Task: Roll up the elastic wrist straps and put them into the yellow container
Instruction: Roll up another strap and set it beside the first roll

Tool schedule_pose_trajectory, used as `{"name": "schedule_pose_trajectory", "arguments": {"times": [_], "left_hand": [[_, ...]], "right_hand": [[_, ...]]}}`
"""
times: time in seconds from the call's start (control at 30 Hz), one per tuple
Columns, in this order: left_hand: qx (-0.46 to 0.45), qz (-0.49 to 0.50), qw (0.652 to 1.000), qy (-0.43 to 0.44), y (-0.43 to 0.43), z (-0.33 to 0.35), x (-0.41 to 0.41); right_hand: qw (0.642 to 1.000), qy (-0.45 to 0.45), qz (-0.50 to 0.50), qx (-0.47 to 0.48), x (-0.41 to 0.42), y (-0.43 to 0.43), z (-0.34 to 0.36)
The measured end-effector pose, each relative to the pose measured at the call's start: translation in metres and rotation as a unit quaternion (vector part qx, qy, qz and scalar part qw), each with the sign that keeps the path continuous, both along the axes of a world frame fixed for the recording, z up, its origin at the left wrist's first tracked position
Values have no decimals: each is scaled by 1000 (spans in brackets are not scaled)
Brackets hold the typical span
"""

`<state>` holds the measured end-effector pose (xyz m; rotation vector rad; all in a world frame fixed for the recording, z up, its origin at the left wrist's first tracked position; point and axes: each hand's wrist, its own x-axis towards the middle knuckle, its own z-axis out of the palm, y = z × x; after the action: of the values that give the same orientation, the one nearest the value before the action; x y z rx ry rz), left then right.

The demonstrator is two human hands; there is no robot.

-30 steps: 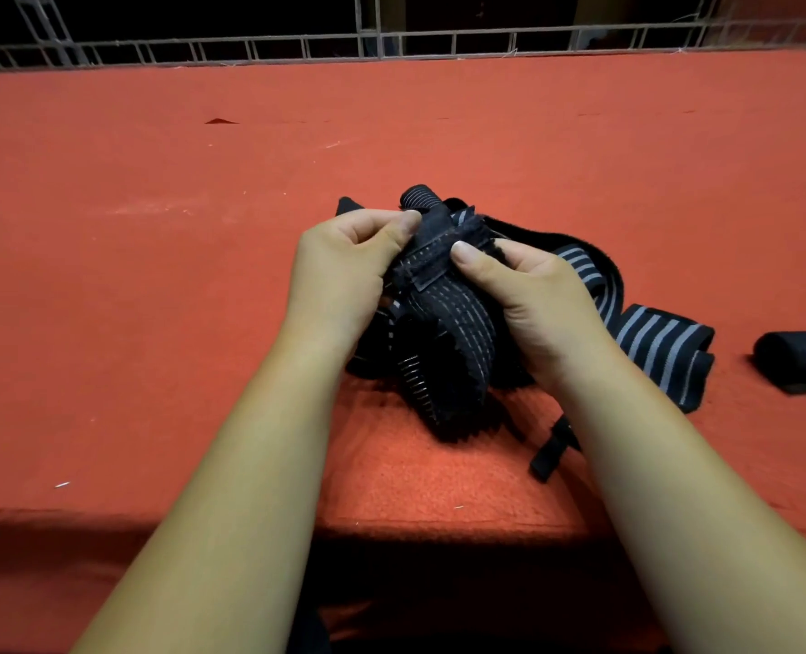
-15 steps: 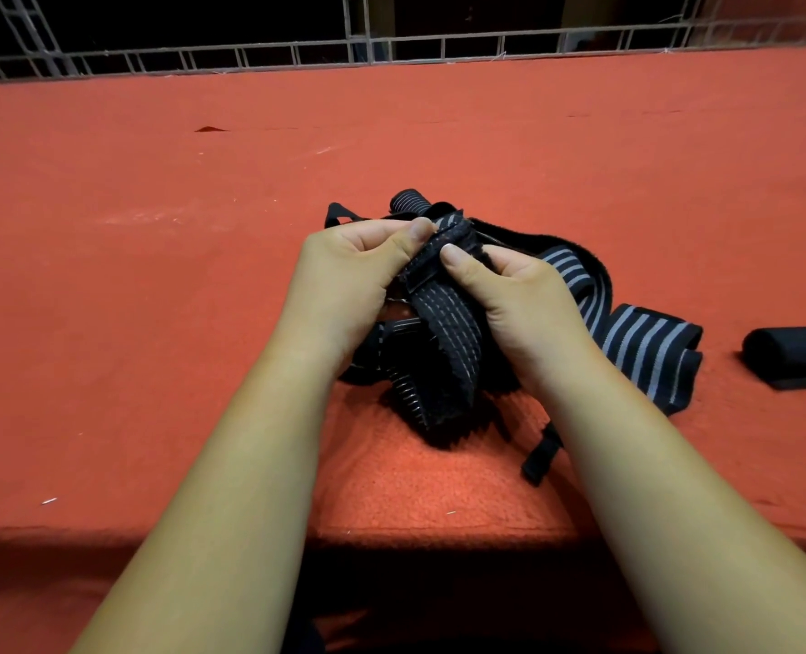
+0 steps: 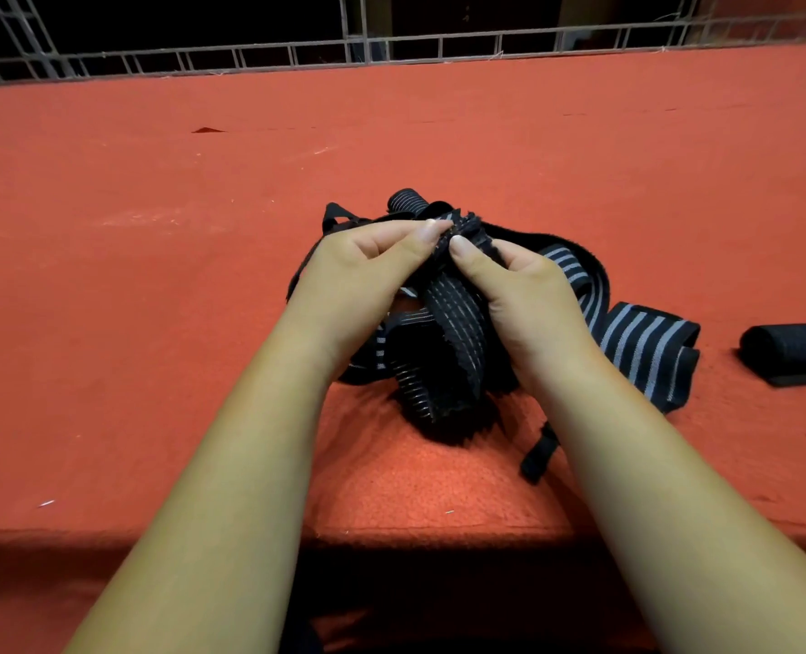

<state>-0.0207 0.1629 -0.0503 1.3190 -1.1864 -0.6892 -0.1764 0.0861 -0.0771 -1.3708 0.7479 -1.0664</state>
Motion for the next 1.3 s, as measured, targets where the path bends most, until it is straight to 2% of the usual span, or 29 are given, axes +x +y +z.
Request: {"name": "schedule_pose_trajectory", "arguments": {"times": [0.17,0.33,0.43,0.57,0.67,0.9,1.3], "left_hand": [[-15,-53,998,-34,2,-2,2],[-44,-29,999,1,10,13,-2],[-60,-20,998,11,21,30,-5],[-83,3,996,36,35,58,-12],[-99,17,994,48,48,88,-22],[-139,52,989,-5,75,157,-39],[-169,65,984,-5,125,232,-54]], "right_hand": [[999,-33,-4,23,1,6,8],[998,-59,-30,13,5,14,25],[997,-66,-23,-16,3,25,43],[994,-31,-47,-98,-5,36,72],[992,-44,-37,-115,-13,46,102],[978,-48,-65,-191,-26,69,174],[965,-48,-40,-255,-41,115,243]]}}
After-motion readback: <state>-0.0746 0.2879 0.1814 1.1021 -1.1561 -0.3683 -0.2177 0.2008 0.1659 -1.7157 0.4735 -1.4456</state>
